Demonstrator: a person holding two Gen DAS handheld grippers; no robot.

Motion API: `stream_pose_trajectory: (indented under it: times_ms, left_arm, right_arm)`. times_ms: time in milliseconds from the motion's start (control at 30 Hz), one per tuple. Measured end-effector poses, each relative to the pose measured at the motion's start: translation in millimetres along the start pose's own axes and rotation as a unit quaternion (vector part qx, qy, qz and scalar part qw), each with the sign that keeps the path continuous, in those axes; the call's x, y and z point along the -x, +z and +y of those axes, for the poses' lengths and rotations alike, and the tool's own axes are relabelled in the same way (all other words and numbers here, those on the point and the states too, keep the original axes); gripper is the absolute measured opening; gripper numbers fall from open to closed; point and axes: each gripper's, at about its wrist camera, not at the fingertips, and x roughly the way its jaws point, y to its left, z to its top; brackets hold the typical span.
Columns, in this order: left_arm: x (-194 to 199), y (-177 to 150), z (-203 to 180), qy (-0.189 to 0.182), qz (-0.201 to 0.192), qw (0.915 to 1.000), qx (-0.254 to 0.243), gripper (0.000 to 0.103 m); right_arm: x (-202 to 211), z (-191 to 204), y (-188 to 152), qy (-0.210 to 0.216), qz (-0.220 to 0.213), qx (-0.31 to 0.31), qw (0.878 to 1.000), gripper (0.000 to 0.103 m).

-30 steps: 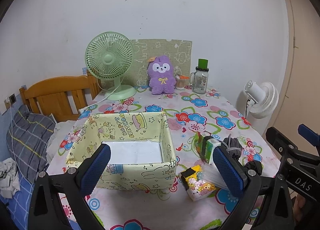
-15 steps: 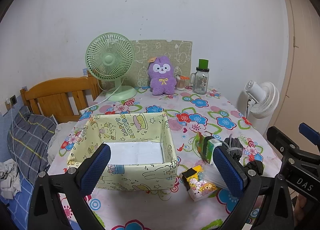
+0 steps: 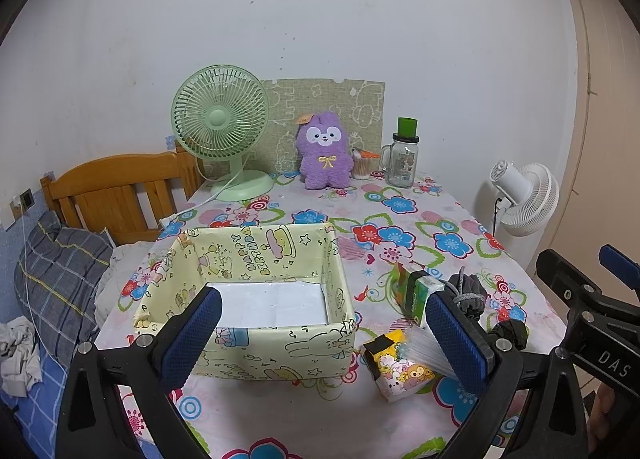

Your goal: Organize soft objects

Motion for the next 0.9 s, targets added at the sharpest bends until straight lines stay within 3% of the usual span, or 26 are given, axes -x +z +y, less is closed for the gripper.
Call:
stream_pose_trajectory:
  times_ms: [900]
  left_arm:
    - [0.1, 3.0, 1.1, 0.0, -0.001, 1.0, 0.002, 0.103]
  right_arm:
    - [0.3, -3.9, -1.8, 0.002, -0.003, -0.005, 1.0, 0.103]
